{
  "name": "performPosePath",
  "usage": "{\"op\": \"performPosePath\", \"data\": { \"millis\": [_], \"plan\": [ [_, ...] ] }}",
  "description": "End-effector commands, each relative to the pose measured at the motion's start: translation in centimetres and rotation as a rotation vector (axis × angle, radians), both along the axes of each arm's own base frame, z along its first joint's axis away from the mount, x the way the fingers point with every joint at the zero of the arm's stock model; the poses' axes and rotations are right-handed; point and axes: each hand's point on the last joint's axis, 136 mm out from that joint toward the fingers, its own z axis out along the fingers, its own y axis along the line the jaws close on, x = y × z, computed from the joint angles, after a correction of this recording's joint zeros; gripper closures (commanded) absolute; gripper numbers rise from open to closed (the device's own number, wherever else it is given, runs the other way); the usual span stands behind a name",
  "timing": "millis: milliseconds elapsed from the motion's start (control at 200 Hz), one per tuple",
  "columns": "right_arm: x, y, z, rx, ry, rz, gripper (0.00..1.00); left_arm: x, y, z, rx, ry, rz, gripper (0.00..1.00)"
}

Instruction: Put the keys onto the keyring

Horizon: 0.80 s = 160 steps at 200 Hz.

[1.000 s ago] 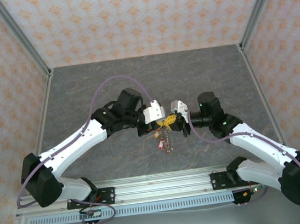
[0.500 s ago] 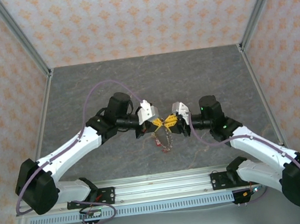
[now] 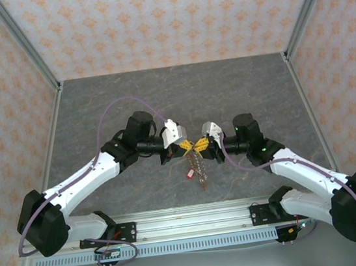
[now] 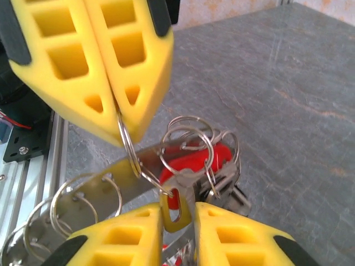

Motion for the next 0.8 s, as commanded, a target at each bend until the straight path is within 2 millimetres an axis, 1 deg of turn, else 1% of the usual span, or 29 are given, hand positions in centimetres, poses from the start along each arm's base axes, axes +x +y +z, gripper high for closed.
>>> {"op": "performPosePath", "data": {
  "millis": [0, 75, 175, 280, 365, 425, 541, 626, 721, 796],
  "plan": [
    [0.3, -0.6, 3.1, 0.015, -0.108, -0.031, 0.77, 0.1, -0.3, 2.6, -0.048, -0.092, -0.004, 1.00],
    [0.2, -0.9, 4.0, 0.001, -0.143, -0.037, 0.77, 0.0, 0.0, 2.2, -0.024, -0.090, -0.003, 1.00],
    [-0.2, -0.8, 5.0, 0.003, -0.155, -0.007, 0.77, -0.2, 0.1, 1.9, -0.007, -0.086, -0.009, 1.00],
    [-0.7, -0.1, 5.2, 0.022, -0.145, 0.045, 0.77, -0.3, 0.2, 2.0, -0.005, -0.085, -0.015, 1.00],
    [-0.7, 0.4, 4.6, 0.019, -0.117, 0.077, 0.80, -0.3, 0.1, 2.2, -0.015, -0.087, -0.016, 1.00],
    [-0.6, 0.7, 3.7, 0.005, -0.089, 0.087, 0.85, -0.3, 0.0, 2.3, -0.023, -0.085, -0.018, 1.00],
    [-0.7, 1.1, 2.0, -0.017, -0.036, 0.107, 0.91, -0.2, -0.1, 2.8, -0.041, -0.087, -0.015, 1.00],
    [-0.7, 1.3, 1.2, -0.019, -0.019, 0.100, 0.93, -0.2, -0.2, 3.0, -0.057, -0.087, -0.015, 1.00],
    [-1.1, 1.7, 1.2, -0.015, -0.017, 0.109, 0.93, -0.1, -0.2, 2.9, -0.057, -0.081, -0.005, 1.00],
    [-0.6, 1.5, 1.1, -0.033, -0.037, 0.074, 0.91, 0.0, -0.2, 2.7, -0.053, -0.078, 0.002, 1.00]
  ]
}}
